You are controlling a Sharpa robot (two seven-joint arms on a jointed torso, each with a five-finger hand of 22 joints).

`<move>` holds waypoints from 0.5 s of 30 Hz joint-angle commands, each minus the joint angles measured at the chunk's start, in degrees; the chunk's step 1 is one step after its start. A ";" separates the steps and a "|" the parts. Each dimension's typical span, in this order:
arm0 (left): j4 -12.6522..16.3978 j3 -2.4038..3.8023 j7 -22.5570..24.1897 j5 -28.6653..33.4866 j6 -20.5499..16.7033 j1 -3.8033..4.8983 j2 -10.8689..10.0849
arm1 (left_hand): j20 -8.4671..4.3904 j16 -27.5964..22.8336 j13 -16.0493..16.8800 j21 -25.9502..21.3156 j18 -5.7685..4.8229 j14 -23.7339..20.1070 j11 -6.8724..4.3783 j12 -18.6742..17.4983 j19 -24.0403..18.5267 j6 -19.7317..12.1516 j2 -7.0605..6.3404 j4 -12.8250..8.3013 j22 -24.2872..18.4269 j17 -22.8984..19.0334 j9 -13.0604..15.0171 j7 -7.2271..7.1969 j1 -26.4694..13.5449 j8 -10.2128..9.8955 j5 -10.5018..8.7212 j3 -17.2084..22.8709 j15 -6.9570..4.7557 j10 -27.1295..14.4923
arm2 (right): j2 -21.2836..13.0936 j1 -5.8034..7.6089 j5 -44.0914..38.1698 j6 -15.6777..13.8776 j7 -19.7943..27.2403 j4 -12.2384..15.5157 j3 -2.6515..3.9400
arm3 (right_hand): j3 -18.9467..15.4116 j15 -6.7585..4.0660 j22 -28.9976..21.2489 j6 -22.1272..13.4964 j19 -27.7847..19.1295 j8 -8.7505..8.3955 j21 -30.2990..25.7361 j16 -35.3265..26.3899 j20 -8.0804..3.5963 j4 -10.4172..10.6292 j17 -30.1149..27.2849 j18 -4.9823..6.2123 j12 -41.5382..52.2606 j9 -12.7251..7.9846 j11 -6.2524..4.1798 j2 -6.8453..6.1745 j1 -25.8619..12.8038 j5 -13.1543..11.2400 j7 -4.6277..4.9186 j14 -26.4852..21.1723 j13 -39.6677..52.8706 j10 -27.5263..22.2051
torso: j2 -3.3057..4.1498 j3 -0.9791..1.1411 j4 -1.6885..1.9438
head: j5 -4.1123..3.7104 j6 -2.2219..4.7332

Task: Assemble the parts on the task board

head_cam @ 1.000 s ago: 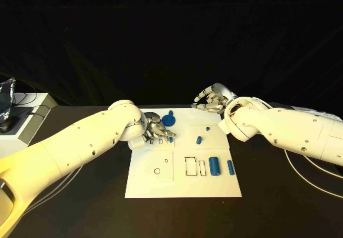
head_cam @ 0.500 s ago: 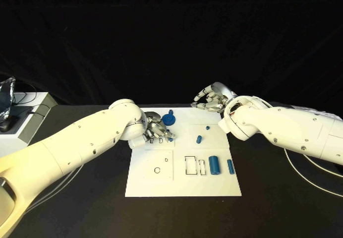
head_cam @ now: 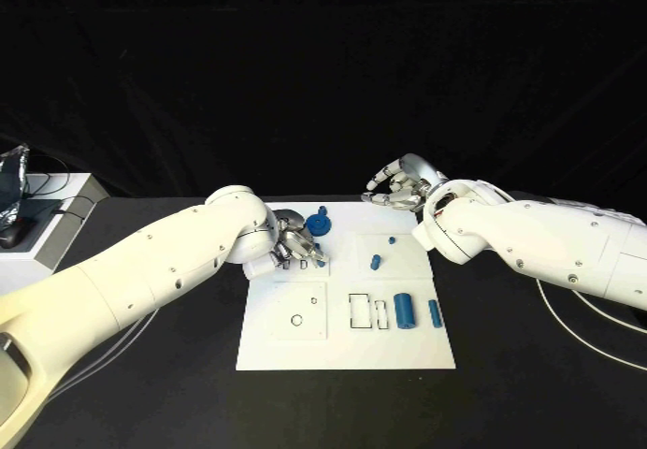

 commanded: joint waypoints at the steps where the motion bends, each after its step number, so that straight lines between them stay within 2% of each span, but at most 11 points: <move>1: 0.11 -0.03 0.42 1.93 0.27 -0.02 -0.02 | -0.02 -0.08 -2.21 -0.33 0.05 5.56 -0.05 -1.70 -0.46 -0.03 0.17 -1.44 -0.45 13.75 0.98 -0.40 1.27 0.07 0.12 3.06 -0.08 -1.43 | 0.09 -0.06 -0.65 0.83 0.12 -0.11 0.00 | 0.26 -0.10 12.93 -0.39 4.21 0.20 -0.29 -0.16 -0.08 0.16 11.59 -0.30 -0.23 0.07 -0.10 -0.33 -0.45 0.04 0.15 5.17 12.14 3.18 | 0.00 0.02 -0.03 | 0.00 0.10; 5: 0.17 -0.02 0.42 3.04 -0.17 -0.03 -0.27 | -0.09 -0.14 -3.75 -0.49 0.14 5.51 -0.27 -2.92 -0.76 -0.04 0.18 -3.80 -0.78 13.62 2.64 -0.56 1.34 1.12 0.26 8.20 -0.22 -1.86 | 0.12 -0.09 -0.65 0.90 0.09 -0.25 -0.02 | 0.27 -0.11 12.88 -0.40 4.17 0.20 -0.37 -0.17 -0.08 0.14 11.53 -0.28 -0.25 0.09 -0.10 -0.34 -0.44 0.03 0.15 5.15 12.12 3.17 | -0.01 0.00 0.00 | -0.05 0.12; 7: 0.21 -0.01 0.37 3.50 -0.37 -0.03 -0.42 | -0.17 -0.17 -5.68 -0.52 0.16 5.48 -0.34 -4.30 -0.83 -0.27 -0.05 -5.10 -0.82 13.55 3.84 -0.54 0.66 1.93 0.39 10.93 -0.30 -2.59 | 0.13 -0.10 -0.64 0.95 0.08 -0.32 -0.03 | 0.27 -0.11 12.88 -0.40 4.17 0.20 -0.37 -0.17 -0.08 0.14 11.53 -0.28 -0.25 0.09 -0.10 -0.34 -0.44 0.03 0.15 5.15 12.12 3.17 | -0.02 -0.03 0.03 | -0.09 0.16; 10: 0.34 0.00 0.25 4.34 -0.75 -0.04 -0.70 | -0.39 -0.28 -8.25 -0.66 0.24 5.39 -0.60 -6.05 -1.05 -0.46 -1.07 -7.12 -1.09 13.30 6.84 -0.94 -2.49 4.27 0.90 15.88 -0.54 -3.21 | 0.16 -0.14 -0.60 1.04 0.02 -0.43 -0.05 | 0.29 -0.11 12.82 -0.44 4.12 0.21 -0.48 -0.22 -0.08 0.11 11.38 -0.25 -0.34 0.12 -0.10 -0.37 -0.41 0.01 0.14 5.12 12.04 3.09 | -0.05 -0.06 0.07 | -0.13 0.16; 11: 0.42 0.00 0.23 4.76 -0.88 -0.04 -0.82 | -0.52 -0.27 -9.31 -0.68 0.25 5.40 -0.81 -6.77 -1.05 -0.30 -1.27 -7.86 -1.10 13.33 7.92 -1.11 -3.62 5.21 1.49 17.53 -0.71 -3.51 | 0.17 -0.16 -0.60 1.07 0.01 -0.46 -0.06 | 0.29 -0.11 12.82 -0.44 4.12 0.21 -0.48 -0.22 -0.08 0.11 11.38 -0.25 -0.34 0.12 -0.10 -0.37 -0.41 0.01 0.14 5.12 12.04 3.09 | -0.07 -0.05 0.07 | -0.14 0.17; 13: 0.61 0.01 0.19 5.64 -1.19 -0.05 -1.12 | -0.75 -0.27 -9.12 -0.65 0.24 5.41 -1.00 -6.47 -0.98 -0.24 -1.39 -9.01 -1.02 13.35 9.28 -1.28 -5.30 6.27 2.32 20.26 -0.91 -2.91 | 0.19 -0.20 -0.59 1.14 -0.02 -0.52 -0.07 | 0.29 -0.11 12.82 -0.44 4.12 0.21 -0.48 -0.22 -0.08 0.11 11.38 -0.25 -0.34 0.12 -0.10 -0.37 -0.41 0.01 0.14 5.12 12.04 3.09 | -0.11 -0.06 0.11 | -0.11 0.25; 15: 0.85 0.02 0.19 6.24 -1.52 -0.05 -1.44 | -0.92 -0.27 -8.51 -0.62 0.23 5.42 -1.12 -5.75 -0.94 -0.13 -1.68 -10.33 -0.95 13.36 10.43 -1.45 -7.21 7.05 4.58 22.13 -1.07 -2.23 | 0.20 -0.23 -0.58 1.20 -0.04 -0.58 -0.08 | 0.29 -0.11 12.82 -0.44 4.12 0.21 -0.48 -0.22 -0.08 0.11 11.38 -0.25 -0.34 0.12 -0.10 -0.37 -0.41 0.01 0.14 5.12 12.04 3.09 | -0.17 -0.06 0.13 | -0.09 0.25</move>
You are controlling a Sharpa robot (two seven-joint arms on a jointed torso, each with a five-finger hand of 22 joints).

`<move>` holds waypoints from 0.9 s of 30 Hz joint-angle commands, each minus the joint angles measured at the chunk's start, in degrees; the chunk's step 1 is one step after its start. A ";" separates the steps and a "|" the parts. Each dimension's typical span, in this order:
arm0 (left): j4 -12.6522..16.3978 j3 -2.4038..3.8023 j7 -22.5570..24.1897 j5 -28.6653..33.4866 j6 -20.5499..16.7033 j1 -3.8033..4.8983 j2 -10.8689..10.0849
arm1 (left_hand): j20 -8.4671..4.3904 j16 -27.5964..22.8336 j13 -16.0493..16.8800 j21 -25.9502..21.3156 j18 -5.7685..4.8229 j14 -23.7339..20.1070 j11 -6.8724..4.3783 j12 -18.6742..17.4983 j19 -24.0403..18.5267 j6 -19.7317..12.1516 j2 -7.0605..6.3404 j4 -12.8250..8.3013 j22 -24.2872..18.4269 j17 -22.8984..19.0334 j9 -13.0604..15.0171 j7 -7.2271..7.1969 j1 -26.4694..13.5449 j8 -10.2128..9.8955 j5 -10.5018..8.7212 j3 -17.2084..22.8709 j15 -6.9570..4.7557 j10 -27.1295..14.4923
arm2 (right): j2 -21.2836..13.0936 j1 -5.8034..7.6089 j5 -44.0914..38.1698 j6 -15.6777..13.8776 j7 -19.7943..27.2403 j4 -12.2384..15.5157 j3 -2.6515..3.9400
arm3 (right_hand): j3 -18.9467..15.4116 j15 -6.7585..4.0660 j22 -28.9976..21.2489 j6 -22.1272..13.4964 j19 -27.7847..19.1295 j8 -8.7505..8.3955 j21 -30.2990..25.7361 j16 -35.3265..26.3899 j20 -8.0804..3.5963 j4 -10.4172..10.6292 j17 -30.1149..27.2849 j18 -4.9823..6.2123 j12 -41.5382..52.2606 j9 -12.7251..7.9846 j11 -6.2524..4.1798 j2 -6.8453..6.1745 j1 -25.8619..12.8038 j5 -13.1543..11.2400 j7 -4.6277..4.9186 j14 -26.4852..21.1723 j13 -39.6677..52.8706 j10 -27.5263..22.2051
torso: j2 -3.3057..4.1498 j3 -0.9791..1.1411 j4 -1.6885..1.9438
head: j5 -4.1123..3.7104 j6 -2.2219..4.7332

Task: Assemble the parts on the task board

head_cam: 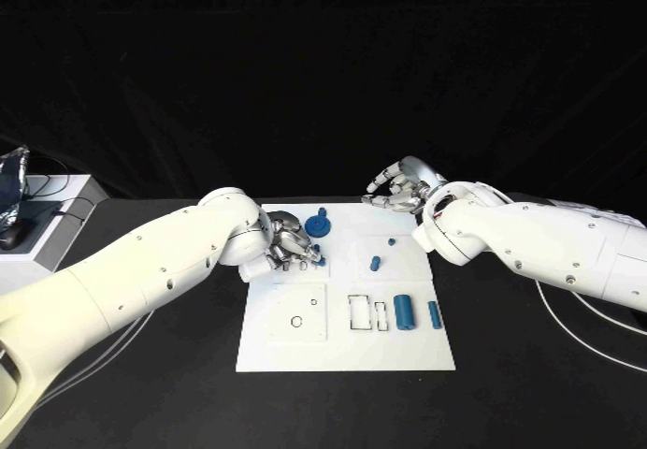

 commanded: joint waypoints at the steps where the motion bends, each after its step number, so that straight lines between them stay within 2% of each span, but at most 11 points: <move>1: 0.52 0.06 0.24 3.21 -1.17 0.02 -0.39 | -0.49 -0.26 0.76 -0.19 0.24 5.43 -0.18 0.89 0.00 0.62 -0.24 -5.88 0.13 13.40 10.78 -1.00 -1.78 6.99 1.97 6.27 -0.49 1.00 | 0.07 -0.09 -0.55 0.98 0.06 -0.10 -0.01 | 0.31 -0.11 12.82 -0.48 4.11 0.21 -0.21 -0.24 -0.08 0.08 11.28 -0.25 -0.33 0.12 -0.11 -0.40 -0.39 -0.01 0.14 5.10 12.06 3.09 | -0.12 -0.02 0.08 | 0.01 0.07; 3: 0.96 0.07 0.23 3.66 -1.46 0.03 -0.93 | -0.63 -0.14 1.60 -0.08 0.19 5.55 -0.36 1.69 0.17 0.89 -0.36 -6.77 0.39 13.70 11.40 -1.20 -2.90 7.42 3.53 6.88 -0.66 1.74 | 0.05 -0.14 -0.54 1.07 0.02 -0.18 -0.03 | 0.31 -0.11 12.82 -0.48 4.11 0.21 -0.21 -0.24 -0.08 0.08 11.28 -0.25 -0.33 0.12 -0.11 -0.40 -0.39 -0.01 0.14 5.10 12.06 3.09 | -0.15 -0.02 0.11 | 0.09 0.16; 9: 2.49 0.09 0.17 4.46 -1.84 0.05 -2.51 | -1.01 0.33 3.34 0.30 0.00 5.99 -0.86 3.20 0.89 1.83 -0.72 -8.17 1.35 14.90 12.14 -1.71 -4.79 7.85 6.40 7.31 -1.12 3.61 | 0.01 -0.25 -0.54 1.27 -0.06 -0.35 -0.08 | 0.31 -0.11 12.82 -0.48 4.11 0.21 -0.21 -0.24 -0.08 0.08 11.28 -0.25 -0.33 0.12 -0.11 -0.40 -0.39 -0.01 0.14 5.10 12.06 3.09 | -0.48 -0.08 0.23 | 0.15 -0.11; 18: 5.77 0.07 0.16 3.04 -2.93 0.08 -5.44 | -1.81 0.41 5.60 0.86 -0.34 6.06 -1.94 4.70 2.14 4.31 -1.09 -9.43 2.93 15.09 12.43 -2.86 -6.85 7.76 11.87 6.54 -2.09 6.91 | -0.08 -0.37 -0.54 1.50 -0.18 -0.61 -0.16 | 0.31 -0.11 12.82 -0.48 4.11 0.21 -0.21 -0.24 -0.08 0.08 11.28 -0.25 -0.33 0.12 -0.11 -0.40 -0.39 -0.01 0.14 5.10 12.06 3.09 | -0.84 -0.11 0.41 | 0.10 -0.59; 23: 7.21 0.00 0.39 0.15 -5.26 0.07 -6.34 | -2.12 0.41 6.42 1.07 -0.48 6.06 -2.38 5.18 2.65 5.34 -1.31 -9.78 3.58 15.09 12.40 -3.32 -7.11 7.61 13.27 5.60 -2.46 8.19 | -0.10 -0.40 -0.54 1.65 -0.23 -0.85 -0.21 | 0.40 -0.11 12.77 -0.59 4.08 0.23 -0.29 -0.28 -0.07 0.03 11.17 -0.23 -0.38 0.23 -0.10 -0.48 -0.33 -0.07 0.15 5.08 12.02 3.05 | -0.80 -0.08 0.39 | 0.13 -0.62; 27: 8.23 -0.14 0.51 -2.46 -7.67 0.06 -6.71 | -2.36 0.41 7.34 1.22 -0.59 6.06 -2.70 5.74 3.04 6.13 -1.44 -9.89 4.05 15.09 12.34 -3.67 -7.11 7.52 13.68 5.04 -2.74 9.26 | -0.06 -0.42 -0.54 1.79 -0.28 -1.04 -0.25 | 0.40 -0.11 12.77 -0.59 4.08 0.23 -0.29 -0.28 -0.07 0.03 11.17 -0.23 -0.38 0.23 -0.10 -0.48 -0.33 -0.07 0.15 5.08 12.02 3.05 | -0.75 -0.08 0.35 | 0.28 -0.66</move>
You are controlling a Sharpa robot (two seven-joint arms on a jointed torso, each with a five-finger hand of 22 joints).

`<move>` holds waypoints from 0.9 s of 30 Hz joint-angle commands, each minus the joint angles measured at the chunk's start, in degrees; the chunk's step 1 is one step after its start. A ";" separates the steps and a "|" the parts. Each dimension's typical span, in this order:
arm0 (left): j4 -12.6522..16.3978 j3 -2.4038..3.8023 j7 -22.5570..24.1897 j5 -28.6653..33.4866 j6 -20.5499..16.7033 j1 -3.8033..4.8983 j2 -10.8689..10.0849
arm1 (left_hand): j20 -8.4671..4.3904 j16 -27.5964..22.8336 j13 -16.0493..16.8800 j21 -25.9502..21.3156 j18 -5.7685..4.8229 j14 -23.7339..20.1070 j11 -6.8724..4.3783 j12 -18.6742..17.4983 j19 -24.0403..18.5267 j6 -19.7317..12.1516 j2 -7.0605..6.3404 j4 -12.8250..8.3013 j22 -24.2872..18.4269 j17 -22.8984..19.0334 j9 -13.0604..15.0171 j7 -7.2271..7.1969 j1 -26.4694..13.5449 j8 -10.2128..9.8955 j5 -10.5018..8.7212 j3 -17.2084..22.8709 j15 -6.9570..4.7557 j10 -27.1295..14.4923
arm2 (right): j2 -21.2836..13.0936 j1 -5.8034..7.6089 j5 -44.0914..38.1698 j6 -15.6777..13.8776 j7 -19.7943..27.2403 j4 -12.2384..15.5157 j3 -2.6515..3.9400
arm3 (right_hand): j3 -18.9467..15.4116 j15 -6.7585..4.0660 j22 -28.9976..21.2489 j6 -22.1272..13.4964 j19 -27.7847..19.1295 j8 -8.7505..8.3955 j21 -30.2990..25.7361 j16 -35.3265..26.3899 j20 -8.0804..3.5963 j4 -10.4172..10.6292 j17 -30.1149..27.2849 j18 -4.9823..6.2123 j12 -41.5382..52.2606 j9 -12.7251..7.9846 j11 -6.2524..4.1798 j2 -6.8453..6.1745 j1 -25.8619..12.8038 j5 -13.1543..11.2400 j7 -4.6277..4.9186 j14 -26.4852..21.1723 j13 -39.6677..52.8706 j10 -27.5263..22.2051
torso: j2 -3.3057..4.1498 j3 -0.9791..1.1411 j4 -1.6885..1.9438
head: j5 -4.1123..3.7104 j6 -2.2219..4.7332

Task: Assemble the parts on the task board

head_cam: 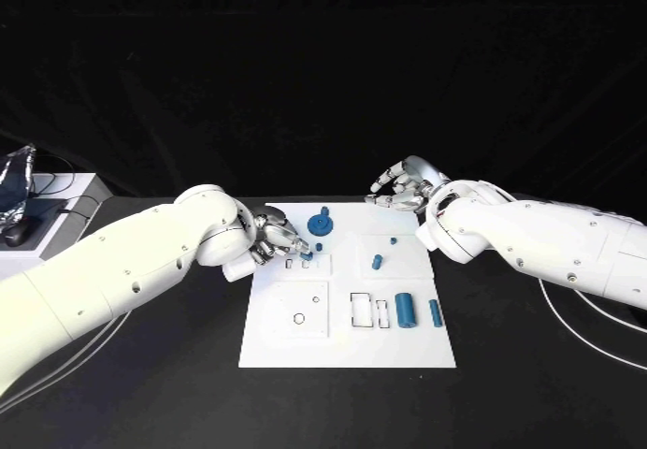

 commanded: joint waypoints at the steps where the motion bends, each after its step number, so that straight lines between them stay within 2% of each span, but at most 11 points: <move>1: 0.86 -0.12 0.55 -4.38 -4.33 0.02 -0.09 | -0.04 0.19 0.46 0.34 -0.59 5.96 -0.17 0.44 0.47 3.85 -0.07 -7.53 2.21 15.09 12.34 -3.28 -0.18 2.15 0.45 7.14 -0.59 0.63 | 0.03 -0.06 -0.54 1.03 0.03 -0.12 -0.03 | 0.40 -0.11 12.79 -0.40 4.08 0.24 -0.29 -0.28 -0.07 0.03 11.19 -0.23 -0.38 0.05 -0.10 -0.26 -0.11 -0.07 -0.04 5.08 12.05 3.05 | 0.03 0.00 -0.02 | 0.14 -0.14; 4: 1.45 -0.71 0.46 -6.08 -6.05 0.01 -0.23 | -0.12 0.19 0.99 0.48 -0.68 5.96 -0.27 0.77 0.76 4.10 -0.09 -7.54 2.61 15.09 12.32 -3.39 -0.17 2.13 0.54 6.98 -0.68 1.05 | 0.05 -0.07 -0.55 1.06 0.04 -0.21 -0.05 | 0.42 -0.11 12.75 -0.42 4.04 0.26 -0.37 -0.28 -0.07 0.05 11.17 -0.21 -0.40 0.09 -0.09 -0.27 -0.14 -0.06 -0.03 5.07 12.03 3.03 | 0.07 -0.01 -0.07 | 0.18 -0.06; 8: 1.69 -1.46 0.34 -7.96 -7.71 0.01 -0.07 | -0.22 0.19 1.30 0.58 -0.74 5.96 -0.39 0.96 0.98 4.37 -0.04 -7.53 2.88 15.09 12.29 -3.51 -0.15 2.08 0.79 6.88 -0.78 1.38 | 0.08 -0.09 -0.62 1.05 0.07 -0.29 -0.07 | 0.42 -0.11 12.75 -0.42 4.04 0.26 -0.37 -0.28 -0.07 0.05 11.17 -0.21 -0.40 0.09 -0.09 -0.27 -0.14 -0.06 -0.03 5.07 12.03 3.03 | 0.07 0.08 -0.06 | 0.40 -0.33; 9: 1.65 -1.64 0.32 -8.33 -8.05 0.00 0.03 | -0.36 0.19 1.42 0.61 -0.77 5.96 -0.52 0.99 1.10 4.69 0.04 -7.44 3.00 15.09 12.24 -3.64 -0.27 1.98 1.57 6.55 -0.91 1.67 | 0.10 -0.09 -0.67 1.03 0.09 -0.31 -0.08 | 0.42 -0.11 12.75 -0.42 4.04 0.26 -0.37 -0.28 -0.07 0.05 11.17 -0.21 -0.40 0.09 -0.09 -0.27 -0.14 -0.06 -0.03 5.07 12.03 3.03 | 0.07 0.09 -0.06 | 0.40 -0.36; 10: 1.64 -1.68 0.31 -8.41 -8.11 0.00 0.05 | -0.37 0.19 1.42 0.61 -0.77 5.96 -0.52 0.99 1.10 4.69 0.05 -7.44 3.00 15.09 12.24 -3.64 -0.27 1.97 1.59 6.55 -0.92 1.67 | 0.11 -0.09 -0.68 1.02 0.09 -0.31 -0.08 | 0.42 -0.11 12.75 -0.42 4.04 0.26 -0.37 -0.28 -0.07 0.05 11.17 -0.21 -0.40 0.09 -0.09 -0.27 -0.14 -0.06 -0.03 5.07 12.03 3.03 | 0.07 0.09 -0.06 | 0.40 -0.36; 12: 1.45 -2.04 0.28 -9.07 -8.64 0.00 0.25 | -0.59 0.19 1.46 0.60 -0.79 5.96 -0.66 0.86 1.20 5.04 0.36 -7.33 3.05 15.09 12.20 -3.79 -0.49 1.74 3.89 5.70 -1.09 1.94 | 0.18 -0.10 -0.77 0.92 0.17 -0.35 -0.08 | 0.42 -0.11 12.75 -0.42 4.04 0.26 -0.37 -0.28 -0.07 0.05 11.17 -0.21 -0.40 0.09 -0.09 -0.27 -0.14 -0.06 -0.03 5.07 12.03 3.03 | 0.13 0.07 -0.06 | 0.40 -0.47; 13: 1.32 -2.24 0.27 -9.36 -8.93 -0.01 0.34 | -0.61 0.19 1.41 0.62 -0.80 5.96 -0.67 0.80 1.25 5.07 0.41 -7.33 3.12 15.09 12.19 -3.80 -0.52 1.71 4.12 5.56 -1.10 1.94 | 0.22 -0.11 -0.80 0.82 0.25 -0.37 -0.08 | 0.42 -0.11 12.75 -0.42 4.04 0.26 -0.37 -0.28 -0.07 0.05 11.17 -0.21 -0.40 0.09 -0.09 -0.27 -0.14 -0.06 -0.03 5.07 12.03 3.03 | 0.14 0.08 -0.08 | 0.39 -0.50; 19: 0.97 -3.39 0.29 -8.94 -10.01 -0.09 0.54 | -0.66 0.19 1.75 0.63 -0.82 5.96 -0.71 0.98 1.30 5.28 0.59 -7.22 3.16 15.09 12.21 -3.86 -0.74 1.67 4.49 5.06 -1.14 2.18 | 0.35 -0.13 -0.88 0.32 0.63 -0.38 -0.09 | 0.45 -0.11 12.73 -0.45 4.02 0.28 -0.41 -0.31 -0.07 0.08 11.11 -0.20 -0.39 0.15 -0.09 -0.29 -0.20 -0.03 -0.02 5.06 12.04 3.04 | 0.13 0.12 -0.16 | 0.39 -0.58; 27: 1.29 -4.12 0.64 -7.55 -11.12 -0.53 0.47 | -0.69 0.19 1.76 0.67 -0.85 5.96 -0.78 0.95 1.41 5.36 0.46 -7.32 3.32 15.09 12.22 -3.94 -0.80 1.63 4.21 4.57 -1.18 2.27 | 0.37 -0.14 -0.90 0.11 0.83 -0.37 -0.09 | 0.49 -0.10 12.67 -0.47 3.98 0.30 -0.51 -0.29 -0.07 0.10 11.16 -0.18 -0.37 0.20 -0.09 -0.27 -0.24 0.03 -0.02 5.07 12.05 3.06 | 0.15 0.03 -0.15 | 0.33 -0.43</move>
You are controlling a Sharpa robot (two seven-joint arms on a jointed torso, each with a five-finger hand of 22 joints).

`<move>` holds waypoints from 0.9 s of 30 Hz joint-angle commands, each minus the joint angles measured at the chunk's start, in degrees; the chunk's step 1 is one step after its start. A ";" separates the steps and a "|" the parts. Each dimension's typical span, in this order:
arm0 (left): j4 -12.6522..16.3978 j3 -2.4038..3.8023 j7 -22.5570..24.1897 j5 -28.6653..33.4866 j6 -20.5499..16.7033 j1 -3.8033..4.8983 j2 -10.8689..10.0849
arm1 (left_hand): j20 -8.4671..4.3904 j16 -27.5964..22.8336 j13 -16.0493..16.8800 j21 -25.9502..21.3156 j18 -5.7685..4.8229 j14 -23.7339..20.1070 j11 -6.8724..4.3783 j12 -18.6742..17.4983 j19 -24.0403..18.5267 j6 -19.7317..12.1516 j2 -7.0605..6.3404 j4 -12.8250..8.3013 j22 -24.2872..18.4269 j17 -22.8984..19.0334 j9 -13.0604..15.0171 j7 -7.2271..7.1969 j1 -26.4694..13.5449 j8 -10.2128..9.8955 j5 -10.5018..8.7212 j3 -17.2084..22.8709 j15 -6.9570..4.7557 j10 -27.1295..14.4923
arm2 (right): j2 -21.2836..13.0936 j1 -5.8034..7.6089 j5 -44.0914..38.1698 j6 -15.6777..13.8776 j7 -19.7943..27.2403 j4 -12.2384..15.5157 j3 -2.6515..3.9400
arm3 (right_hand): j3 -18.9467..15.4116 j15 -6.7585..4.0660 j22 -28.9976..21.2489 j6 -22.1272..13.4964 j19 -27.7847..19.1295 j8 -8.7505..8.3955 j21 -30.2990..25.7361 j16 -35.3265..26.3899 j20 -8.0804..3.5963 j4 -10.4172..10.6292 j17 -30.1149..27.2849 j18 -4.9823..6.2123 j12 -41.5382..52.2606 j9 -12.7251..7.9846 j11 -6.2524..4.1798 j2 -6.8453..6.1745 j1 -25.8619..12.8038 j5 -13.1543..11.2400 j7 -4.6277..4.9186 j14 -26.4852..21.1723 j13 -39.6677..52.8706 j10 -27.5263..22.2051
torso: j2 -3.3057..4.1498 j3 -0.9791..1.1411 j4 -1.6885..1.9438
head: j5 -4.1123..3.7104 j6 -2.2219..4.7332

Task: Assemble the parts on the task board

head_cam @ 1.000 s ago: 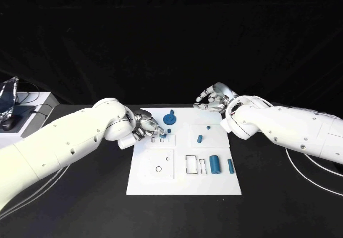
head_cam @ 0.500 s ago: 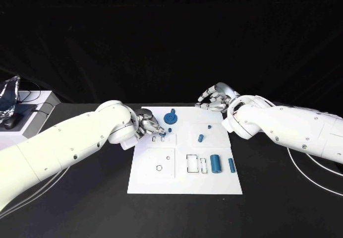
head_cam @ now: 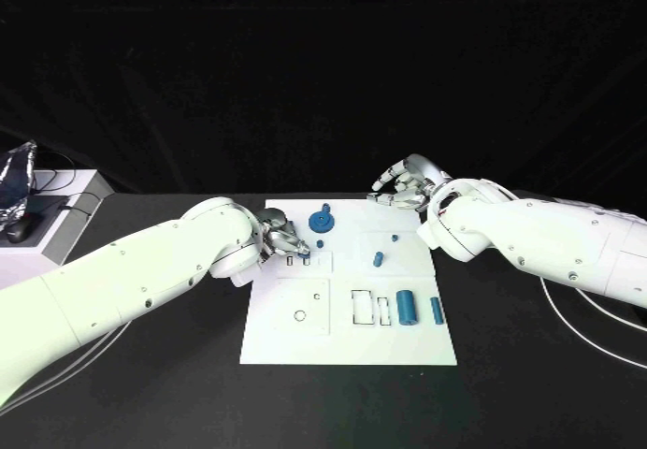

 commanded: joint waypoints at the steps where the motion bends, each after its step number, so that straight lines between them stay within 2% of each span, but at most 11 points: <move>1: 0.50 -0.14 0.65 0.37 -1.65 -0.20 0.02 | -0.08 0.19 0.04 0.37 -0.86 5.98 -0.19 0.36 0.40 4.18 0.68 -6.14 3.33 15.09 12.22 -3.94 0.01 1.63 -0.17 5.75 -0.36 0.42 | 0.05 -0.04 -0.71 -0.01 0.74 0.01 0.00 | 0.33 -0.10 12.69 -0.48 3.98 0.30 -0.30 -0.29 -0.07 -0.06 11.17 -0.17 -0.15 0.10 -0.09 -0.27 -0.25 0.03 -0.02 5.07 12.02 3.06 | 0.02 -0.08 -0.01 | -0.05 0.08; 9: 1.13 -0.44 0.76 -0.22 -1.88 -0.62 -0.09 | -0.10 0.19 0.10 0.44 -0.90 5.98 -0.23 0.40 0.53 4.27 0.69 -6.17 3.53 15.09 12.23 -4.00 0.05 1.63 -0.27 5.53 -0.38 0.51 | 0.03 -0.06 -0.72 0.00 0.78 0.06 0.01 | 0.37 -0.10 12.71 -0.49 4.00 0.31 -0.26 -0.31 -0.07 -0.05 11.12 -0.19 -0.14 0.13 -0.09 -0.26 -0.27 0.12 -0.02 5.06 12.03 3.07 | 0.03 -0.12 0.04 | -0.21 0.16; 27: 1.64 -0.55 0.20 -2.81 1.94 -0.78 -0.24 | -0.12 0.19 -0.53 0.39 -0.88 5.98 -0.28 -0.02 0.46 4.40 0.85 -6.12 3.42 15.09 12.25 -4.06 0.10 1.65 -0.37 5.27 -0.42 0.36 | -0.11 -0.09 -0.73 0.05 0.71 0.13 0.01 | 0.37 -0.10 12.71 -0.49 4.00 0.31 -0.26 -0.31 -0.07 -0.05 11.12 -0.19 -0.14 0.13 -0.09 -0.26 -0.27 0.12 -0.02 5.06 12.03 3.07 | 0.03 -0.07 0.04 | -0.13 0.03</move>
